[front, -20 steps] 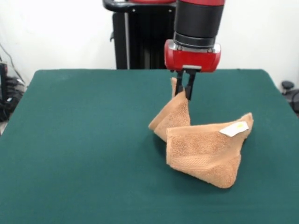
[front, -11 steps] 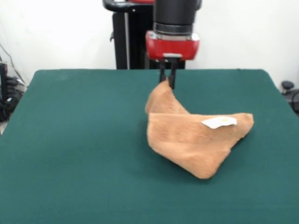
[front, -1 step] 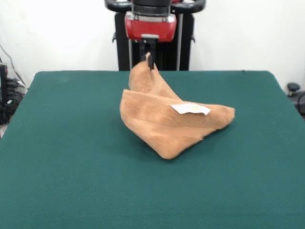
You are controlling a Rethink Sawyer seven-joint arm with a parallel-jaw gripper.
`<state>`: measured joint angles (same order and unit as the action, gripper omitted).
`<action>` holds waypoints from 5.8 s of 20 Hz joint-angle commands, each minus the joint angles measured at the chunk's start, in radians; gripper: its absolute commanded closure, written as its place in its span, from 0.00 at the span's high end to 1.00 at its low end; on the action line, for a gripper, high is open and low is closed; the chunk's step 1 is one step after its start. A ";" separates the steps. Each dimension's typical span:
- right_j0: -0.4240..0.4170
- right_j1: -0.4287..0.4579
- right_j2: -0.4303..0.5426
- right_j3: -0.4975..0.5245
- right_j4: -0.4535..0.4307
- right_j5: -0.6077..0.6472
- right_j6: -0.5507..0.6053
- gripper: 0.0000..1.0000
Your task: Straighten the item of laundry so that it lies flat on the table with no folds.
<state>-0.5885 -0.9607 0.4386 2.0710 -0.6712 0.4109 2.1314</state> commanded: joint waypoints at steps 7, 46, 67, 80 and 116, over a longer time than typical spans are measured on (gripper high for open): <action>0.106 -0.092 0.093 0.136 -0.024 0.017 -0.043 0.00; 0.131 0.045 0.008 0.012 -0.022 0.084 -0.117 0.00; 0.172 -0.221 0.083 -0.002 0.302 0.474 -0.191 0.00; 0.131 -0.253 0.129 -0.021 0.346 0.530 -0.238 0.00; 0.036 -0.100 0.237 -0.079 0.153 0.351 -0.294 0.00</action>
<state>-0.5487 -1.1937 0.5592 2.0316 -0.4101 0.8527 2.1314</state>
